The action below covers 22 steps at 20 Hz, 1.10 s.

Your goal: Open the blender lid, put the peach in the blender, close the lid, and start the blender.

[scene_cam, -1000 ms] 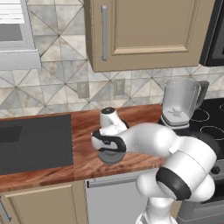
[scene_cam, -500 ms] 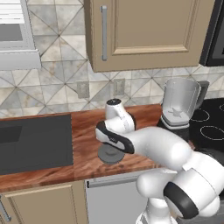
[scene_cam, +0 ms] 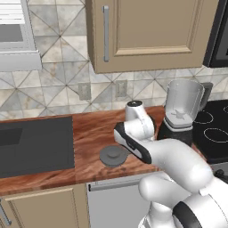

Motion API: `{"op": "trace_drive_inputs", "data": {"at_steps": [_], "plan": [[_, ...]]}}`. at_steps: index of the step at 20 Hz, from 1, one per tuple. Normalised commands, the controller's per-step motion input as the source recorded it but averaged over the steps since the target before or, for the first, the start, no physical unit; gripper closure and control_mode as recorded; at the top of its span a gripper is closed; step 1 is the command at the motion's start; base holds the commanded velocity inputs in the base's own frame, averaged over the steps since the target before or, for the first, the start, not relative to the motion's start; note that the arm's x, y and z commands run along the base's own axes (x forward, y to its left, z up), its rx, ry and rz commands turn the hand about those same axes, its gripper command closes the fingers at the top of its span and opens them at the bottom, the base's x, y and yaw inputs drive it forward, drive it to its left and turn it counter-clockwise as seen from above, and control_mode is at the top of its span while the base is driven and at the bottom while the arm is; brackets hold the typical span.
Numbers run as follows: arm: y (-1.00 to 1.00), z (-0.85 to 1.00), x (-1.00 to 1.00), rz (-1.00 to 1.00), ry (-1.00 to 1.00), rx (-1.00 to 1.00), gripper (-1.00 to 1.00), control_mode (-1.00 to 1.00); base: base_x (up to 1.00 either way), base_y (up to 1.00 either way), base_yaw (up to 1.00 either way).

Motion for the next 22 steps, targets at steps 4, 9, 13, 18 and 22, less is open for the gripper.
{"op": "trace_drive_inputs", "data": {"at_steps": [4,9,13,18,22], "plan": [[-0.58,0.00,-0.05,-0.09,0.00,-0.02,-1.00,-1.00,0.00,0.00,0.00],[-0.29,0.00,0.00,-0.10,0.00,-0.03,-1.00,-1.00,0.00,0.00,0.00],[0.00,0.00,0.06,-0.04,0.00,-0.08,-1.00,-1.00,0.00,0.00,0.00],[0.00,0.00,0.20,-0.02,0.00,-0.08,-1.00,-1.00,0.00,0.00,0.00],[-0.08,0.00,0.17,0.00,0.00,-0.02,-1.00,-1.00,0.00,0.00,0.00]]}}
